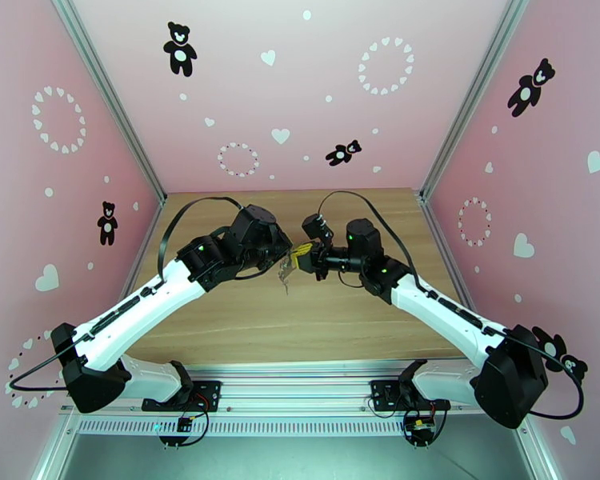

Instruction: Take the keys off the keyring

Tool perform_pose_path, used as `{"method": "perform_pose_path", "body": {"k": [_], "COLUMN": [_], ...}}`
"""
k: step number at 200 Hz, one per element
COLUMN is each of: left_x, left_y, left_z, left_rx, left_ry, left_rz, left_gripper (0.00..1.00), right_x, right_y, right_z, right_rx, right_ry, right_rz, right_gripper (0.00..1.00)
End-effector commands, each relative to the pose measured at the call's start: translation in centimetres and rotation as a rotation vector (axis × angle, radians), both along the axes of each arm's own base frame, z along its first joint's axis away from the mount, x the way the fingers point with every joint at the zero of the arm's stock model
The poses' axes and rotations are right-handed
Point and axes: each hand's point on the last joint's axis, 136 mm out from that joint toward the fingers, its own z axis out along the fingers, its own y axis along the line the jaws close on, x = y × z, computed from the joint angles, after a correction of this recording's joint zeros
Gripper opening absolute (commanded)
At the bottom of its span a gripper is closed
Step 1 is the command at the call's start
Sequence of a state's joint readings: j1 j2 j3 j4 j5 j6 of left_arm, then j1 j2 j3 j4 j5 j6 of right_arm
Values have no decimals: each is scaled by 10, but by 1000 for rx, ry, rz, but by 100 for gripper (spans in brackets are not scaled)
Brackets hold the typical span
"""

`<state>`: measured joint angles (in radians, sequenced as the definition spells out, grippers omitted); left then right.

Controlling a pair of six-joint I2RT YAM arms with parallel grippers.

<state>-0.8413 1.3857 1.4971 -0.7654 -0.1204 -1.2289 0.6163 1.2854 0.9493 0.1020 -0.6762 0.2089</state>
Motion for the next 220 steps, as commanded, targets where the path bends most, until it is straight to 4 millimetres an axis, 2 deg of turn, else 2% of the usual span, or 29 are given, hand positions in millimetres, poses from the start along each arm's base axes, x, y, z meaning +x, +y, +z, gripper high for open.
{"method": "perform_pose_path", "body": {"k": [1, 23, 83, 97, 122, 153, 188, 220], "left_x": [3, 3, 7, 8, 8, 5, -3, -10], "left_y": [0, 1, 21, 28, 30, 24, 52, 78], "left_z": [22, 20, 17, 13, 5, 19, 34, 37], "left_rx": [-47, -42, 24, 36, 13, -13, 71, 201], "left_ry": [-57, -55, -84, -76, -78, -138, -288, -484], "left_rz": [26, 32, 92, 109, 109, 33, 18, -15], "left_gripper": [0, 0, 0, 10, 19, 40, 42, 42], "right_x": [2, 6, 6, 6, -1, -9, -12, -16], "right_y": [1, -2, -16, -22, -25, -22, -30, -36], "right_z": [4, 5, 17, 21, 24, 31, 34, 24], "right_rx": [12, 11, -12, -29, -96, -189, -283, -412], "right_ry": [-17, -22, -24, -10, 16, 58, 121, 219], "right_rz": [-23, -54, -144, -180, -198, -203, -229, -226], "right_gripper": [4, 0, 0, 0, 0, 0, 0, 0]}}
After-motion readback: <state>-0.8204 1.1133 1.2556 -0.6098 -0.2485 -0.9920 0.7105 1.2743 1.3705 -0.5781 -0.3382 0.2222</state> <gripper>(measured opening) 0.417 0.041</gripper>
